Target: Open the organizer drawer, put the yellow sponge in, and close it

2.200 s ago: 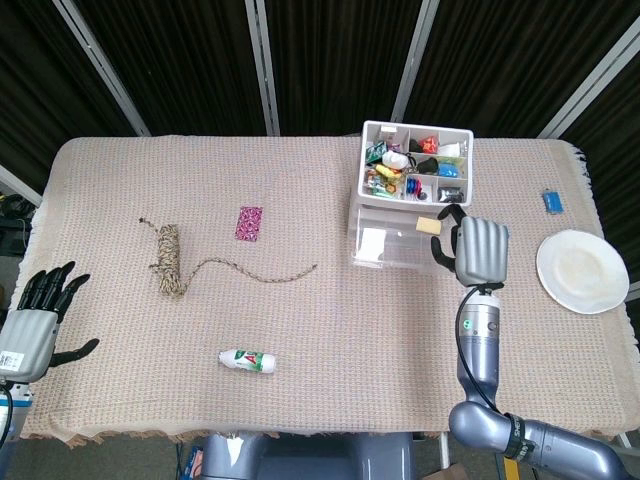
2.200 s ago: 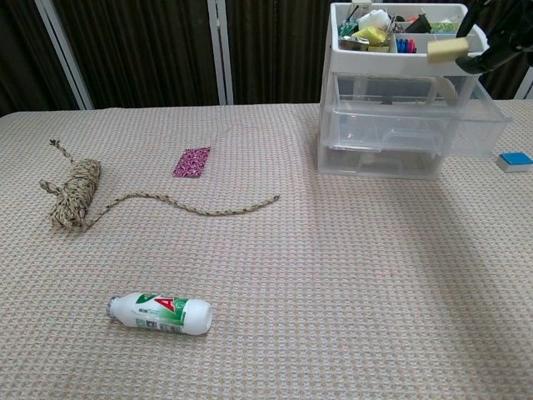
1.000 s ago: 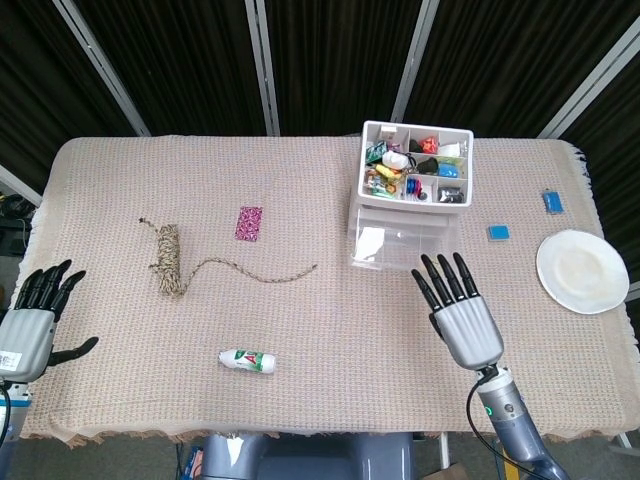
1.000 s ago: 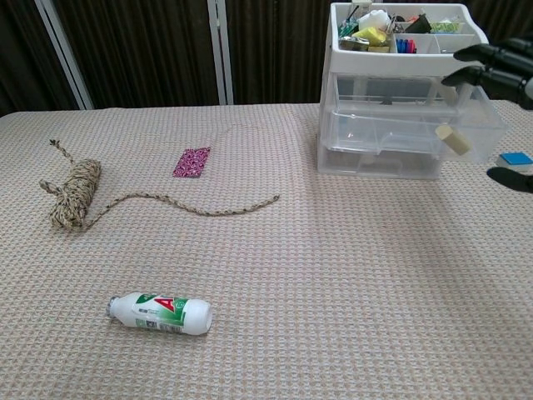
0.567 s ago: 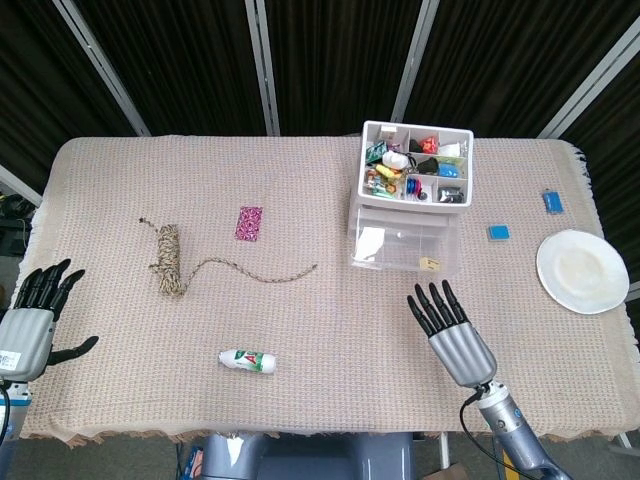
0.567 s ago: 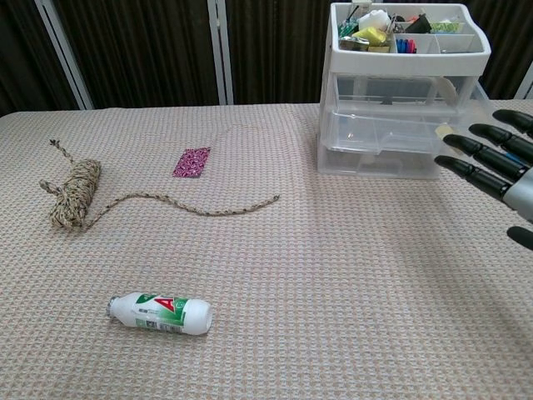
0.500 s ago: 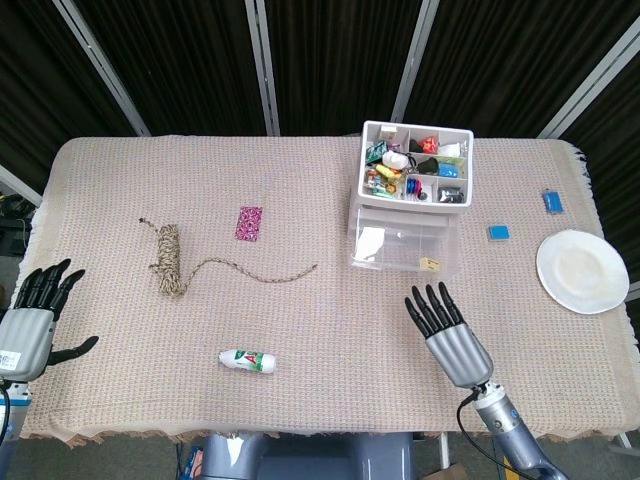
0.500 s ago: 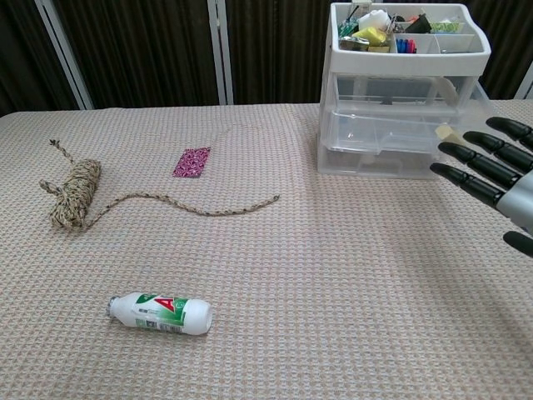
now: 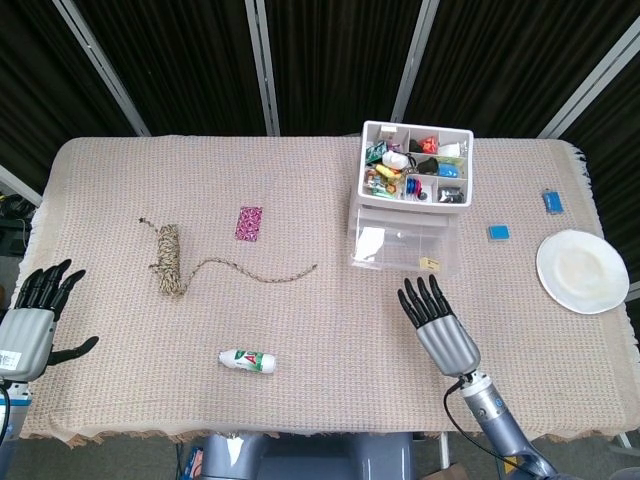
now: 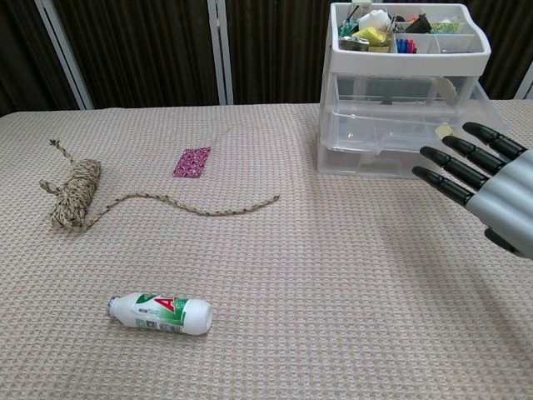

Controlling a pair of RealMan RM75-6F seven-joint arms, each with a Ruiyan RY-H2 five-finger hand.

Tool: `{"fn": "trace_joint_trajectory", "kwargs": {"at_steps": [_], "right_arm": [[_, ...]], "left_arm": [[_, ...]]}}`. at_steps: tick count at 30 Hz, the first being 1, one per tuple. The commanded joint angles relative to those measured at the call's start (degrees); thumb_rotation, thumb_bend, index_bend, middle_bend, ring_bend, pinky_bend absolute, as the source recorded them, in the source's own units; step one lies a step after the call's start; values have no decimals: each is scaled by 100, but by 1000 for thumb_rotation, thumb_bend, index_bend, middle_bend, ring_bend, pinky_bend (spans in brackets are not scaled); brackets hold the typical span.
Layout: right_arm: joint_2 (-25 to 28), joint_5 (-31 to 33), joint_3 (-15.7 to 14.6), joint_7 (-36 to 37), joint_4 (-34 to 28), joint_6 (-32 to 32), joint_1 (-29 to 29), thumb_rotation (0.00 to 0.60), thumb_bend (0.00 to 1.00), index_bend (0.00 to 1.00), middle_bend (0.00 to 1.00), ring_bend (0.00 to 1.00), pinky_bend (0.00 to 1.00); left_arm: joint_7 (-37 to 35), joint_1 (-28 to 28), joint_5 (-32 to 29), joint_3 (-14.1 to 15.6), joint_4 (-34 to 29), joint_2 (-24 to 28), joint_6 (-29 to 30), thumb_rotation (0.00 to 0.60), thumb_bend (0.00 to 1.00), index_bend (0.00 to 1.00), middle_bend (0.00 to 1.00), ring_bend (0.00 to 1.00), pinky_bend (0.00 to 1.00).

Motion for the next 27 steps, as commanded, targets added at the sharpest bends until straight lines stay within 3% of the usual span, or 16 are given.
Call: {"fn": "trace_joint_trajectory", "kwargs": {"at_steps": [1,27], "right_arm": [[-69,56,83,-45,33,-68,46,600,202,40,0,0,0],[-339,551,768,-501,-8,-658,580,600,201,40,0,0,0]], "left_arm": [[0,-1,-1,0,-1,2,-2,600,179,97,0,0,0],[-52,-10,-62,-12,-28,21,-57,600,179,97,0,0,0]]}}
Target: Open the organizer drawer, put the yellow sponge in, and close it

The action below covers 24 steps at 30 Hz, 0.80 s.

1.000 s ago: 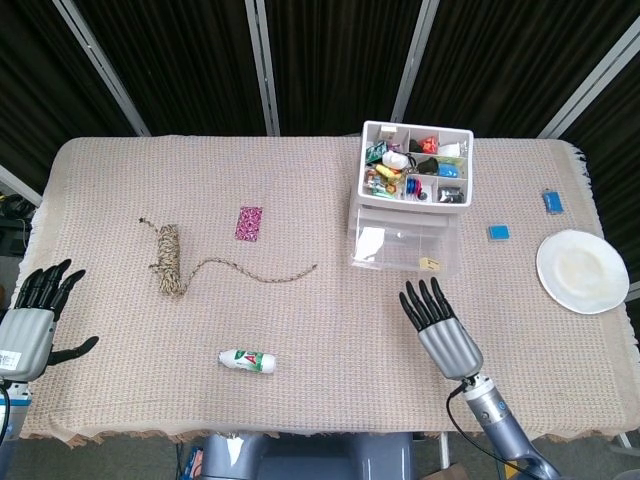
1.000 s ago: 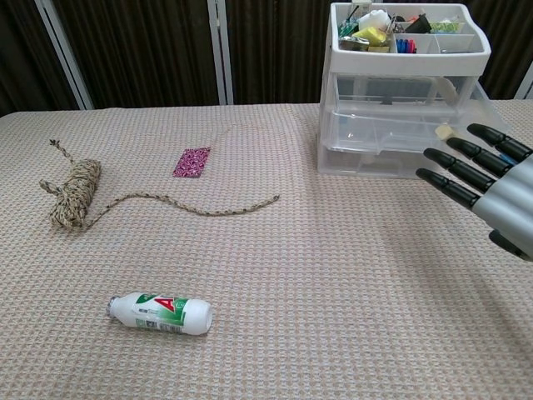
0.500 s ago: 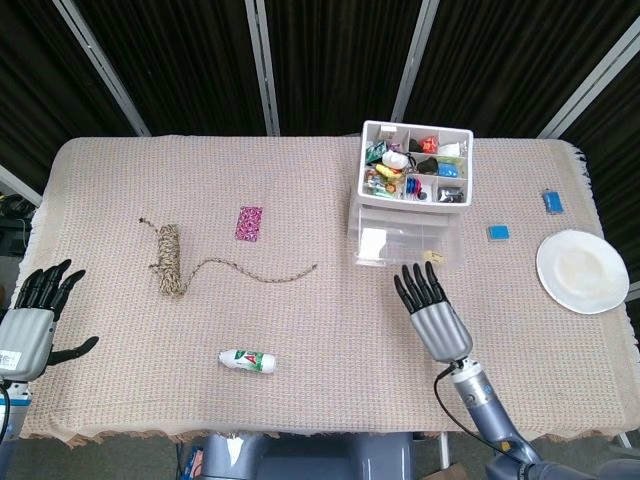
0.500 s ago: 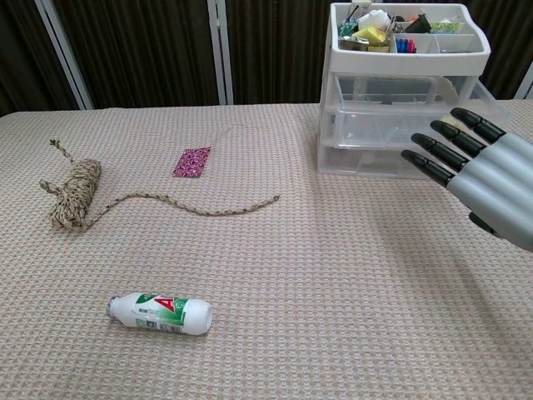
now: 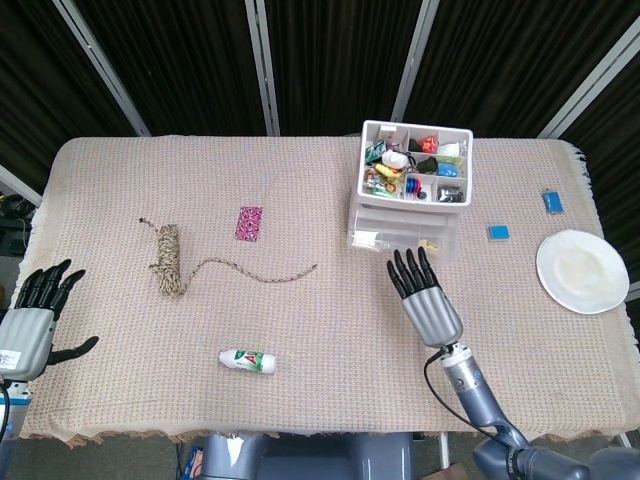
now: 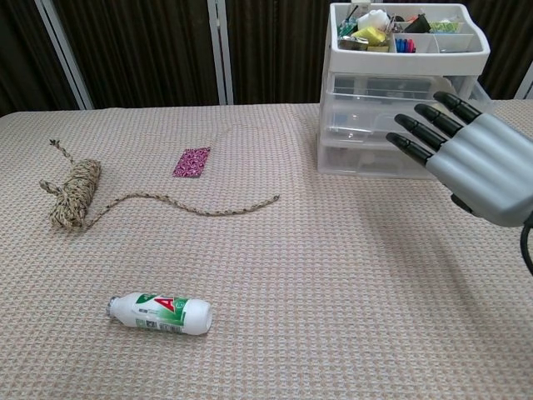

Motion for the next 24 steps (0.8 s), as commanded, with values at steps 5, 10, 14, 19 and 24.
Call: {"fn": "trace_joint_trajectory", "kwargs": {"at_steps": [5,10,14,19,24], "right_arm": [[-99,243,205,-79,165,-205,171,600,201,40,0,0,0],[-160,401,358,-71,289,-282,292,600,201,41,0,0,0],[-203,516,462,-60,411,-352,403,600,201,41,0,0,0],[-267,714,608,-84,570,-458,537,600,201,42,0,0,0],[-306,881,705,-117,709,-542,659,600,201,43,0,0,0]], "left_arm": [[-10,-4,-19,-3,-7,6,-19,600,178,98,0,0,0],[-20,-10,-32,-2,-12,12,-41,600,179,96,0,0,0],[-25,-16,-41,1,-23,24,-64,600,178,97,0,0,0],[-37,-20,-48,2,-28,31,-79,600,178,97,0,0,0],[-44,-25,-58,3,-34,39,-98,600,179,97,0,0,0]]}}
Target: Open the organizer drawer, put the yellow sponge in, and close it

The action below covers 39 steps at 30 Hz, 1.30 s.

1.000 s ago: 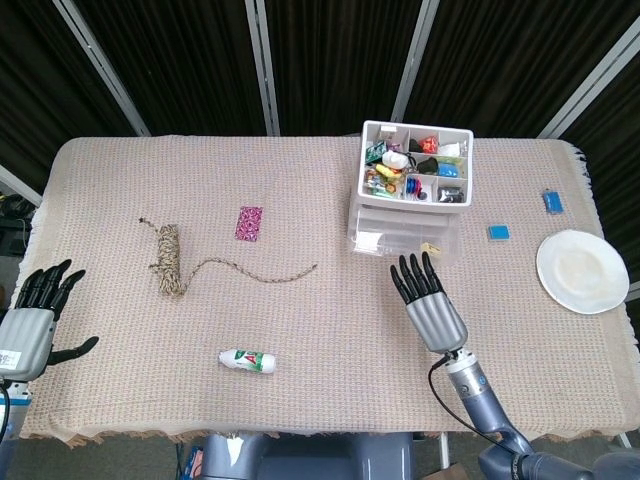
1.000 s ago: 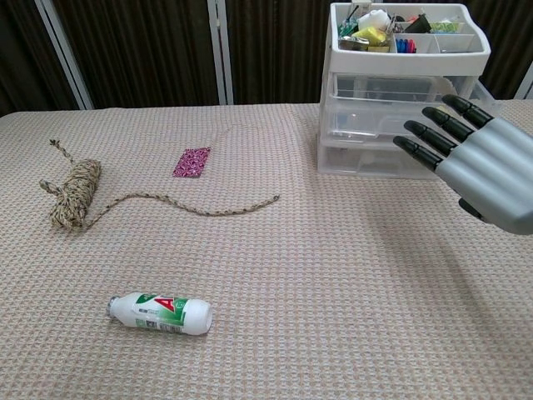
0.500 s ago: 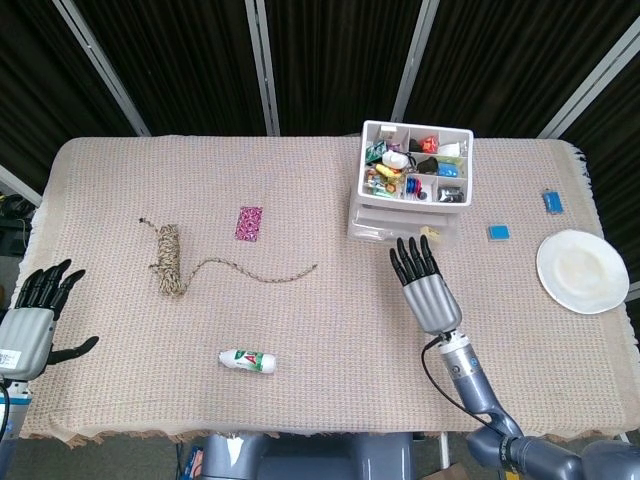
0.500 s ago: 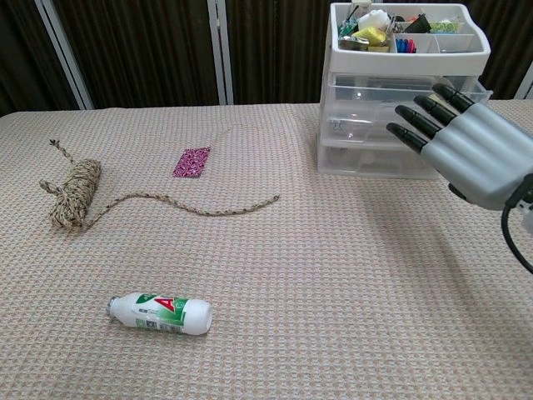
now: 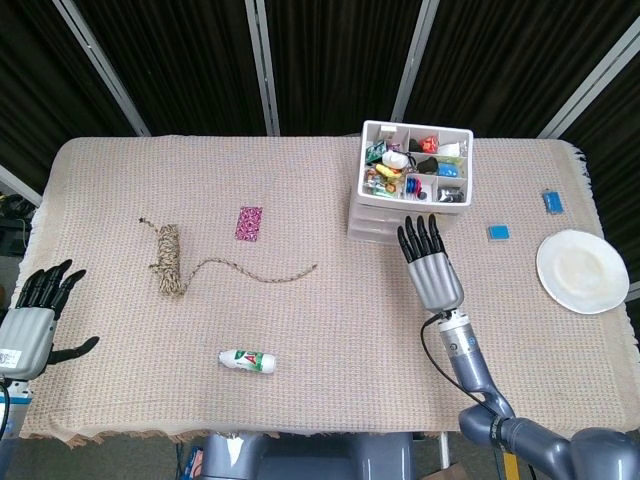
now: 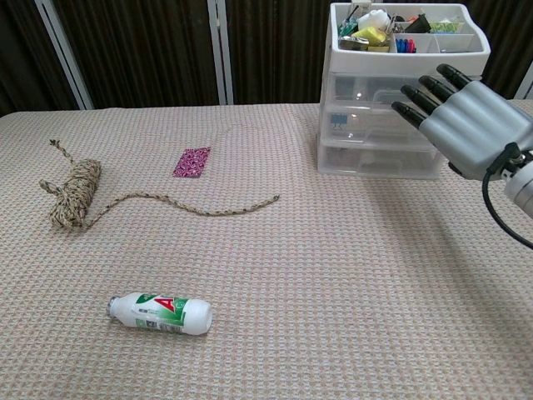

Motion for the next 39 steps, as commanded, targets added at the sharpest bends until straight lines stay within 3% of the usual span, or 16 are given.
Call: {"fn": "trace_joint_trajectory", "kwargs": {"at_steps": [1,8,15,21,29,33,39], "right_arm": [[-28,96,50,-6,43,-39,50,600,201,43,0,0,0],[-6,139,-22,53,-34,46,40,600,201,43,0,0,0],[253,133,-234,336,-750,335,-274,600,195,43,0,0,0],[840,208,-335,1038,-2004,635,-683,600,122,40,0,0,0],[2490,422,-589,3043,-4446,825,-1485,600,27,26,0,0,0],[3307,13,-971,3775,-4855,1010,-1838,600,20,23,0,0,0],[3646,-381,-1310,4282,-4610,1336,-2194,600,20,23,0,0,0]], "left_arm": [[-1,-3,-2,1,-3,4,-7,600,179,97,0,0,0],[-1,-8,-2,3,-3,7,-18,600,178,98,0,0,0],[2,-3,15,9,0,9,-1,600,179,98,0,0,0],[21,11,59,17,17,3,48,600,180,100,0,0,0],[150,14,92,42,38,6,53,600,178,99,0,0,0],[212,20,129,47,60,-8,90,600,178,98,0,0,0],[291,23,170,54,114,-28,123,600,180,98,0,0,0]]}}
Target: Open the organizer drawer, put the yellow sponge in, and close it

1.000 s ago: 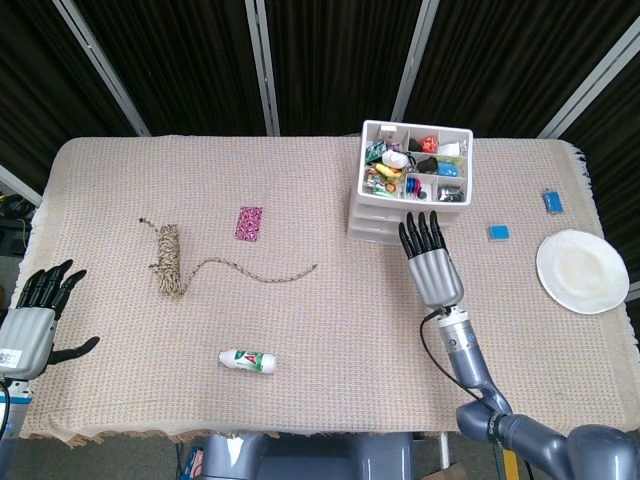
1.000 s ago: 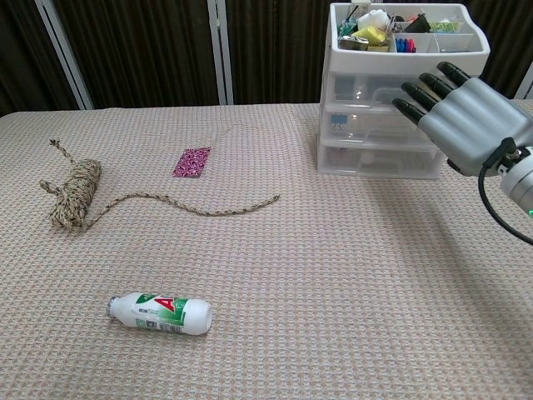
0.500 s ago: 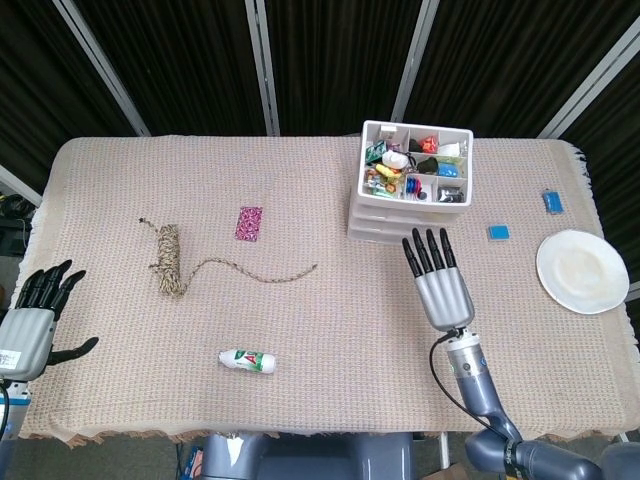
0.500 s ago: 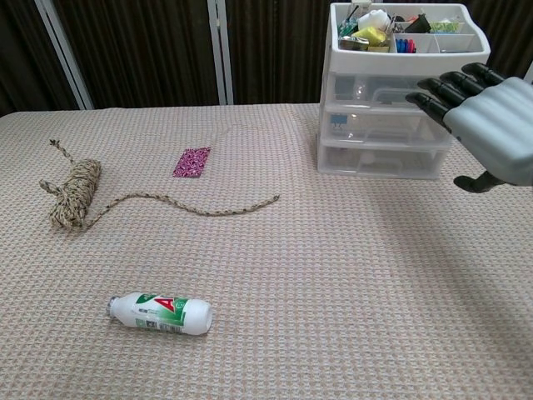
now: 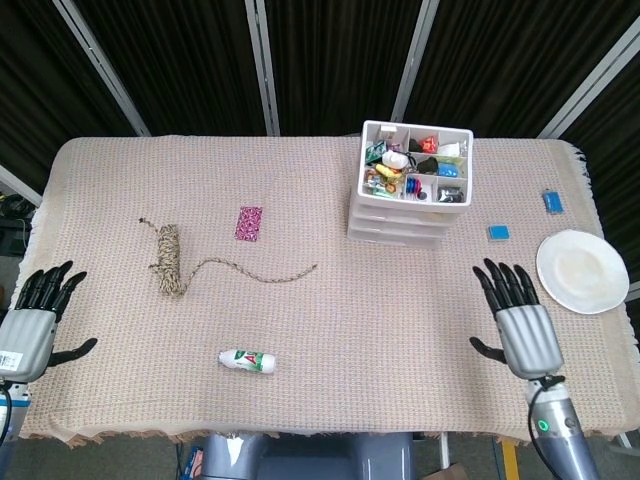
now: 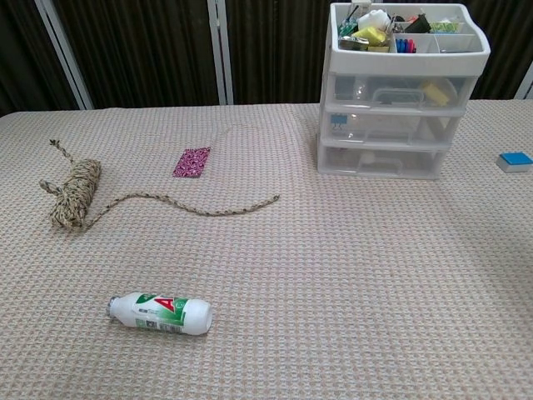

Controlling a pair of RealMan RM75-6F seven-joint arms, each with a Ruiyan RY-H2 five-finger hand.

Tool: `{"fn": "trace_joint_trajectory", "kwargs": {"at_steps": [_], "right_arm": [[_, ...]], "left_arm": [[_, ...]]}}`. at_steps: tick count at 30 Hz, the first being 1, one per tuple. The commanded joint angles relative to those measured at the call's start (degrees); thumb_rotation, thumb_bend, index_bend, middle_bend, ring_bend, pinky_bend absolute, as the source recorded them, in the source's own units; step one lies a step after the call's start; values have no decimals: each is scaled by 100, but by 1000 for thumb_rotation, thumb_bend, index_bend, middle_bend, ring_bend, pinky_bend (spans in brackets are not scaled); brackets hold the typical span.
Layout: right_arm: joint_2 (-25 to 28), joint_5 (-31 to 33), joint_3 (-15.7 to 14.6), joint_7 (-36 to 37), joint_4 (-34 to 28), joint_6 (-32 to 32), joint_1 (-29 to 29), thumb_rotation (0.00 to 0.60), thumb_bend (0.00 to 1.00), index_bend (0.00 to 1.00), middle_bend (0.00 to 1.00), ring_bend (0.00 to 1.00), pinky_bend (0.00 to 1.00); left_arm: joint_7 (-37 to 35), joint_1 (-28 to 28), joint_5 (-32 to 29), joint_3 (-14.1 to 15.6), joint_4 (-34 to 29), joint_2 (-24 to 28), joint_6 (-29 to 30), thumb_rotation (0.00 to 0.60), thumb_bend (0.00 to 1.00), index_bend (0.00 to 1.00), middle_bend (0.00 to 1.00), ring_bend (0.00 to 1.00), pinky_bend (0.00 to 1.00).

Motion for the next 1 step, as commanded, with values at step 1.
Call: {"fn": "trace_joint_trajectory", "kwargs": {"at_steps": [1], "right_arm": [[147,-210,-206,286,168,216,-238,600,20,23,0,0,0]], "left_arm": [[41,0,22,9,23,-2,8,600,179,98,0,0,0]]}}
